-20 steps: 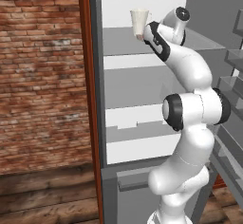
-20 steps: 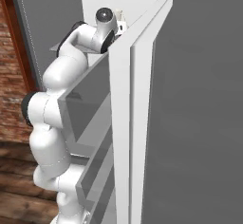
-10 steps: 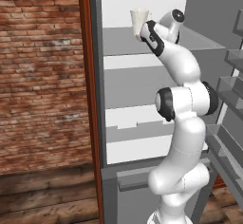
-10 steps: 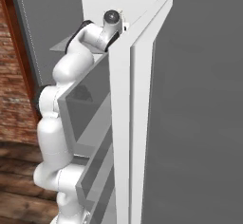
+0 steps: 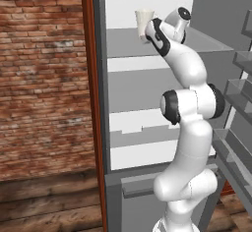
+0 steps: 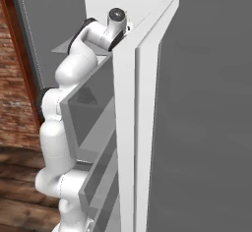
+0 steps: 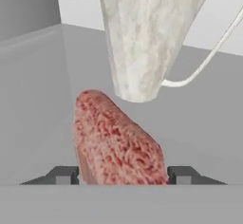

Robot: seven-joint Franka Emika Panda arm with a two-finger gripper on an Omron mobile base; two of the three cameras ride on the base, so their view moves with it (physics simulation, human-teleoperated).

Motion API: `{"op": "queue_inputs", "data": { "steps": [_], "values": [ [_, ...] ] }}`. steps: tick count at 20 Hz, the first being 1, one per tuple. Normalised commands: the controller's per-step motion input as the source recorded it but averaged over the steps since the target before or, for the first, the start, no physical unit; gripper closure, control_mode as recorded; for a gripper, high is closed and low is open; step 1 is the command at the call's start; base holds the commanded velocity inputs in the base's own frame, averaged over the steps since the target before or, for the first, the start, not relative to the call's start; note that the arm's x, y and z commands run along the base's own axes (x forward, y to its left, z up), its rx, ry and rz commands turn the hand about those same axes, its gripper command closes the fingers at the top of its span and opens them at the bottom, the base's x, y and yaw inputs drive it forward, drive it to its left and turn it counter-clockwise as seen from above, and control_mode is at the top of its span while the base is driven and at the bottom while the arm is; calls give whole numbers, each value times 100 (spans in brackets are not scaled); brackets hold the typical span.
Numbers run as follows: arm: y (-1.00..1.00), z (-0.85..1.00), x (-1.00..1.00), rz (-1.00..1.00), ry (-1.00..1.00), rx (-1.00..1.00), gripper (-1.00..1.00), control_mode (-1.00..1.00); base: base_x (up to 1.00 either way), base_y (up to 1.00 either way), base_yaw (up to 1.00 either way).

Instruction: Take the steak from the fridge and place it on the digital scale on the counter by the fridge. Wait a few seconds for a reading, then move it to the plate on the dining counter.

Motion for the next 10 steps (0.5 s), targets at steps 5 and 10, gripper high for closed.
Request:
{"op": "queue_inputs", "data": {
  "steps": [5,10],
  "values": [
    [44,-34,-35,0,-5,-7,100,-100,0,0,0],
    [35,-29,-56,0,-17,-7,100,-100,0,0,0]
  ]
}}
